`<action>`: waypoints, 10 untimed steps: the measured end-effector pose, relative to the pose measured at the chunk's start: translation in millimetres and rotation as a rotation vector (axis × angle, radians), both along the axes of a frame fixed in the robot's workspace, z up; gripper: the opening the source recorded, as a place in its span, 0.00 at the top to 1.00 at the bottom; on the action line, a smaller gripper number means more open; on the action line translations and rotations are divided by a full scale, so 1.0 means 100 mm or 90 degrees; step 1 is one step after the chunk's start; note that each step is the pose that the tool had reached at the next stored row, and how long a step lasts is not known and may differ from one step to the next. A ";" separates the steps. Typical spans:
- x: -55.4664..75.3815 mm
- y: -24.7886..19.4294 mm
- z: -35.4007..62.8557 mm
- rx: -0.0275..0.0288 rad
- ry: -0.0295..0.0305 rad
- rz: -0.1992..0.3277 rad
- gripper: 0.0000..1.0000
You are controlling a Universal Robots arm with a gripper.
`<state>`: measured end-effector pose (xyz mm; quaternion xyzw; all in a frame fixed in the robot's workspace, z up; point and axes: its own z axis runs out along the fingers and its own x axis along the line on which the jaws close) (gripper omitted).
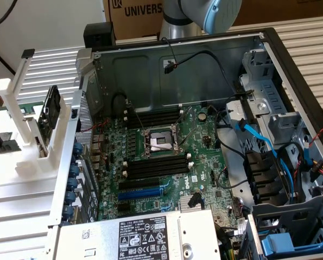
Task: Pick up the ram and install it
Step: 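Pick up the ram and move it above insertion slot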
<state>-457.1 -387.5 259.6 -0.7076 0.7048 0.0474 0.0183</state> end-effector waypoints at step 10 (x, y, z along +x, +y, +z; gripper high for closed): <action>0.01 -0.073 0.454 -0.0004 0.0007 0.000 0.88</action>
